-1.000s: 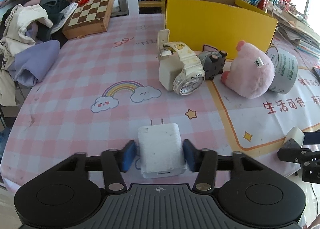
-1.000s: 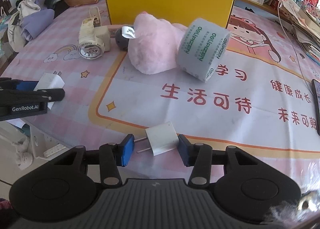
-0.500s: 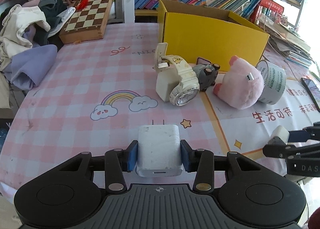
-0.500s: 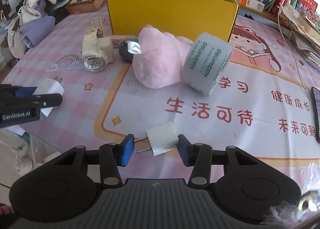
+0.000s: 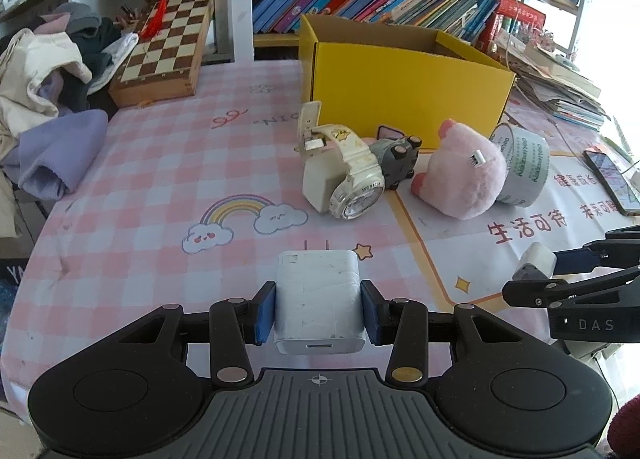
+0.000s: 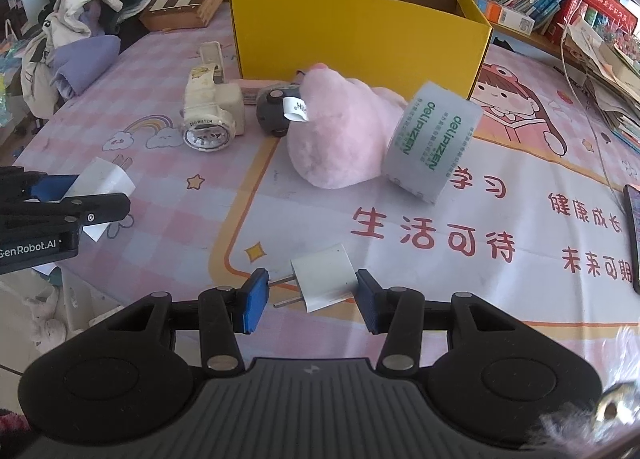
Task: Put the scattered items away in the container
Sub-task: 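Lift the charger cube and plug adapter with both grippers toward the yellow box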
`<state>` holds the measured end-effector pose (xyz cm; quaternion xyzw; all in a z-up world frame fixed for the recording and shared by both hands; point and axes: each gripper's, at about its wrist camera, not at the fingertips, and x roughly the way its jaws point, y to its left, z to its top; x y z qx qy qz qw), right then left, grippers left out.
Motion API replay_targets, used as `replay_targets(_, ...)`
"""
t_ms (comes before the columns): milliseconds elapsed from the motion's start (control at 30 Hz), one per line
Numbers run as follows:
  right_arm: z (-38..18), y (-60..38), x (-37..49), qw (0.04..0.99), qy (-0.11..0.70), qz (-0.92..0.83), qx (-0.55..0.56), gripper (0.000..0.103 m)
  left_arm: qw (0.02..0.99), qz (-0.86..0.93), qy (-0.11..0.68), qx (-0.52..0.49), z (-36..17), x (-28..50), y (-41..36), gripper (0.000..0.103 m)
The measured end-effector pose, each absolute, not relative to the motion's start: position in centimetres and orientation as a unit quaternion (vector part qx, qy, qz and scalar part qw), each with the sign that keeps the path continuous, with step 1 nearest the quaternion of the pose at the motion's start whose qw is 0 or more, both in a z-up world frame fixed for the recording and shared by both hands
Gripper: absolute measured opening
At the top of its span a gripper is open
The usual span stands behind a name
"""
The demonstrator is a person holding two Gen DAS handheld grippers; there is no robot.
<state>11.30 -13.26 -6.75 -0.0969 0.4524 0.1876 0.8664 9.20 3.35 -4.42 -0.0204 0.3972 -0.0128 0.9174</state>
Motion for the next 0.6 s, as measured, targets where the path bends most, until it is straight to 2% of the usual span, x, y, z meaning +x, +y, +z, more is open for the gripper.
replay_targets(600, -5.9, -14.0, 10.4, 0.876, 0.443, 0.169, -0.088, 0.045, 0.925, -0.059, 0.374, 0.024, -3.1, 8.5, 1.2, 0.042)
